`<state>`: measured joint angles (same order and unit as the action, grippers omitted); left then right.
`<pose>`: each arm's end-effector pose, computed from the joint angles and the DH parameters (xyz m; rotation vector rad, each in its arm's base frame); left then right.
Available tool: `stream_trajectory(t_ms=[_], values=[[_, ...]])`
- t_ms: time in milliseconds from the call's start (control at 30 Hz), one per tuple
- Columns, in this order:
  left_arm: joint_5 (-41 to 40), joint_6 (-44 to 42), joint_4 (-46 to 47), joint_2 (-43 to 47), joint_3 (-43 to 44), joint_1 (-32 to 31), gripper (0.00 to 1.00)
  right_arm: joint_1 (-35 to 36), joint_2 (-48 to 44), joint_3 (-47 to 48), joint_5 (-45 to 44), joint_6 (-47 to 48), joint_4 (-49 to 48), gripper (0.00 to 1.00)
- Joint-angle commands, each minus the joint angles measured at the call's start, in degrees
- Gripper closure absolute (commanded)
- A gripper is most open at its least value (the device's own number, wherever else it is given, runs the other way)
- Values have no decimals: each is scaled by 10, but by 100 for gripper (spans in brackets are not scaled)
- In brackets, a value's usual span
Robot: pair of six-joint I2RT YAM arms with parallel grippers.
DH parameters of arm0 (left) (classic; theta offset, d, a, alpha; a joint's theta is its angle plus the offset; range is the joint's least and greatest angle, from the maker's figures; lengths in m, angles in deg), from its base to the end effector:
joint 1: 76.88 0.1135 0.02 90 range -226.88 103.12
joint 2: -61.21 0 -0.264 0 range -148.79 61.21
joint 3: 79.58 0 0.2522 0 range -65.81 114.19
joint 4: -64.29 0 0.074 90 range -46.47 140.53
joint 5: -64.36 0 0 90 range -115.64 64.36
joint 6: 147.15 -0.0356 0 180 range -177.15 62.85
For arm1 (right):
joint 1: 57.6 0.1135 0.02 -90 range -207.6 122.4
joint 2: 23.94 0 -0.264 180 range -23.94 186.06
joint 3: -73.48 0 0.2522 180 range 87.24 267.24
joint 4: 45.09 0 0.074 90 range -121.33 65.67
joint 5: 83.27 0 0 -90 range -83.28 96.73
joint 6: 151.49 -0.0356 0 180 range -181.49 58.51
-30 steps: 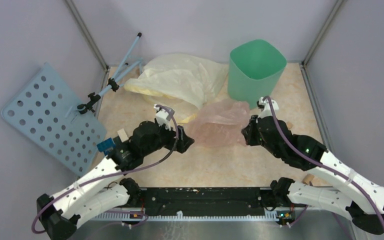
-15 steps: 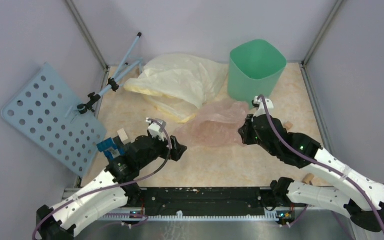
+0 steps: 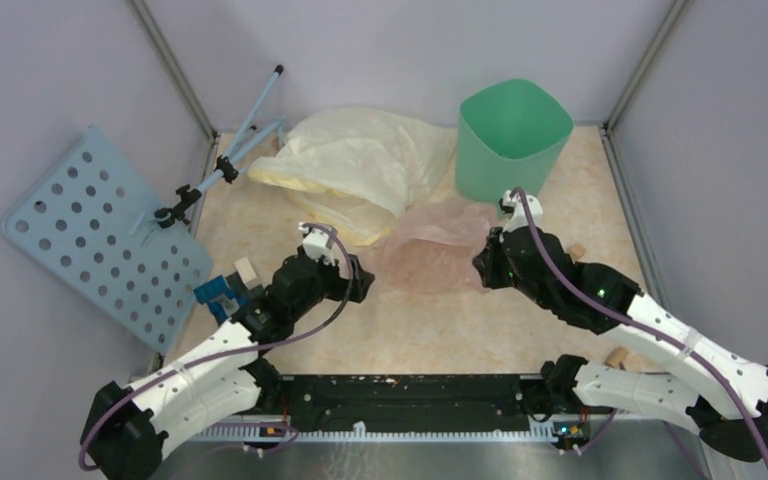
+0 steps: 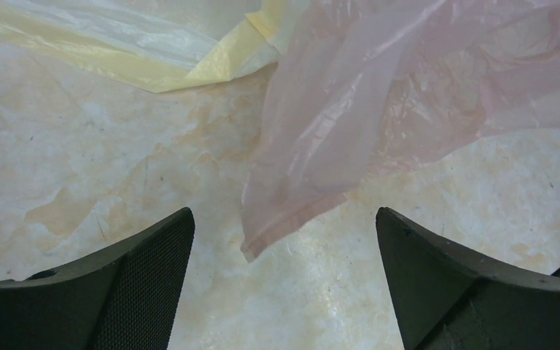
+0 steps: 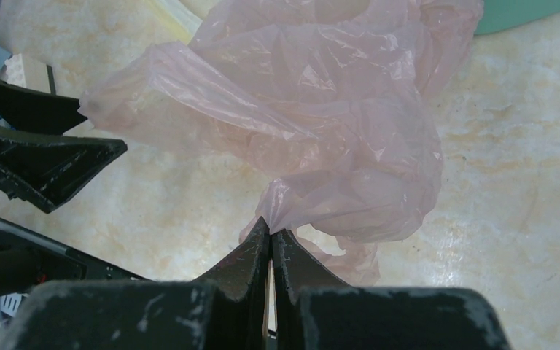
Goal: Put the trash bags into the trash bin
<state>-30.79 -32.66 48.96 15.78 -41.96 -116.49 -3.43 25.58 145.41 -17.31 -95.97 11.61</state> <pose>0.1447 -0.1156 0.2243 0.2072 2.0186 -0.6332 0.1111 0.1292 0.3504 -0.1282 2.1424 0.4627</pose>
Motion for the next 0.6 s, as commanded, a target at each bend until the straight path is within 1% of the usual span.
stream_trajectory(t_ms=[0,67,167,367,400,467,500,533,567], values=[[30,-12,68,-34,18,26,1,-4,-4,11,10,3,-9,100],[26,-11,72,-53,23,30,1,-4,-4,10,14,1,-10,100],[37,-2,102,-65,13,38,7,-4,-4,6,16,-1,-10,100],[36,10,130,-111,15,45,28,-4,-10,-2,11,-4,-6,100],[37,10,137,-118,16,45,33,-4,-11,-2,11,-5,-5,100],[37,10,148,-126,14,46,51,-4,-13,-5,8,-9,0,100],[37,8,150,-128,14,46,62,-5,-15,-6,6,-10,3,100],[35,6,146,-127,17,47,76,-4,-17,-7,3,-13,8,100],[33,3,136,-124,21,46,95,-5,-20,-8,-4,-16,14,100]])
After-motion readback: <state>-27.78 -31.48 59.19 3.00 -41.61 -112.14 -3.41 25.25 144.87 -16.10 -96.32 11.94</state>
